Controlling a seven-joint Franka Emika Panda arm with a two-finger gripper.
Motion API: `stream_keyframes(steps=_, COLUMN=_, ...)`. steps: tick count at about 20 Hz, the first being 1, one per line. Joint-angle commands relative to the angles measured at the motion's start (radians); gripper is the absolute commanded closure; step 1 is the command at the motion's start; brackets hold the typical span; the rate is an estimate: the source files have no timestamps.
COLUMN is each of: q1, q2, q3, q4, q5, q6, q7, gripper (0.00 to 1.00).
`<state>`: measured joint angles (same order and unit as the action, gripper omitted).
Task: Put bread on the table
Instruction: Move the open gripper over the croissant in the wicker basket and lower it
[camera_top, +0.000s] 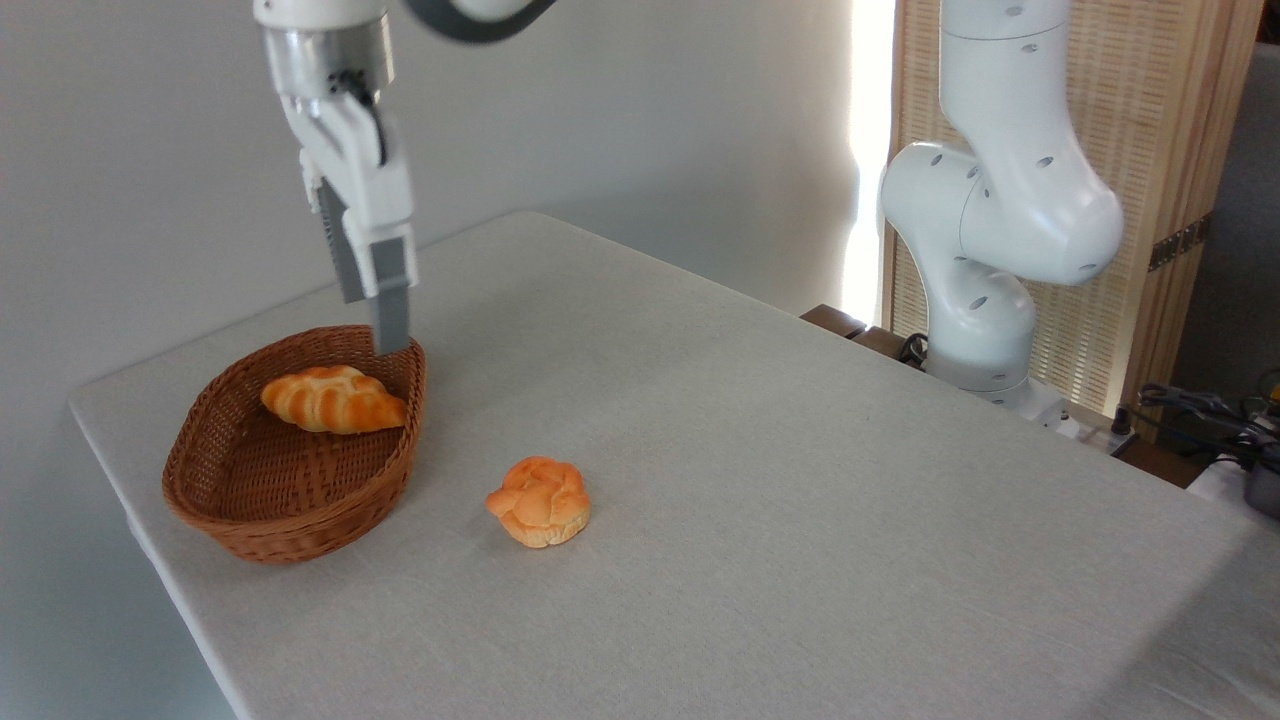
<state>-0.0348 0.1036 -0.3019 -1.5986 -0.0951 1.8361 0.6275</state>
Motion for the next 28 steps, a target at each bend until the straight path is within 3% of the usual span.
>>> stream_keyframes(steps=1, q1=-0.002, q2=0.039, q3=-0.055, q4=-0.073, q5=-0.012, q6=0.168, q7=0.006, gripper=0.00)
stream_keyframes(steps=8, q1=-0.004, q2=0.146, q3=-0.196, q4=-0.201, q5=-0.012, q6=0.465, q7=0.012, gripper=0.00)
stream_keyframes(steps=13, q1=-0.004, q2=0.198, q3=-0.229, q4=-0.202, q5=-0.002, q6=0.497, q7=0.017, gripper=0.00)
stream_keyframes(steps=17, q1=-0.005, q2=0.275, q3=-0.249, q4=-0.202, q5=0.003, q6=0.607, q7=0.017, gripper=0.00)
stream_keyframes(steps=21, q1=-0.005, q2=0.297, q3=-0.252, q4=-0.201, q5=0.003, q6=0.615, q7=0.015, gripper=0.02)
stream_keyframes(steps=22, q1=-0.005, q2=0.297, q3=-0.250, q4=-0.201, q5=0.003, q6=0.617, q7=0.015, gripper=0.14)
stream_keyframes(steps=24, q1=-0.005, q2=0.297, q3=-0.252, q4=-0.199, q5=0.003, q6=0.615, q7=0.014, gripper=0.52)
stream_keyframes(steps=26, q1=-0.004, q2=0.297, q3=-0.252, q4=-0.198, q5=0.003, q6=0.615, q7=0.015, gripper=0.71)
stream_keyframes(steps=28, q1=-0.004, q2=0.297, q3=-0.252, q4=-0.196, q5=0.003, q6=0.615, q7=0.014, gripper=0.76)
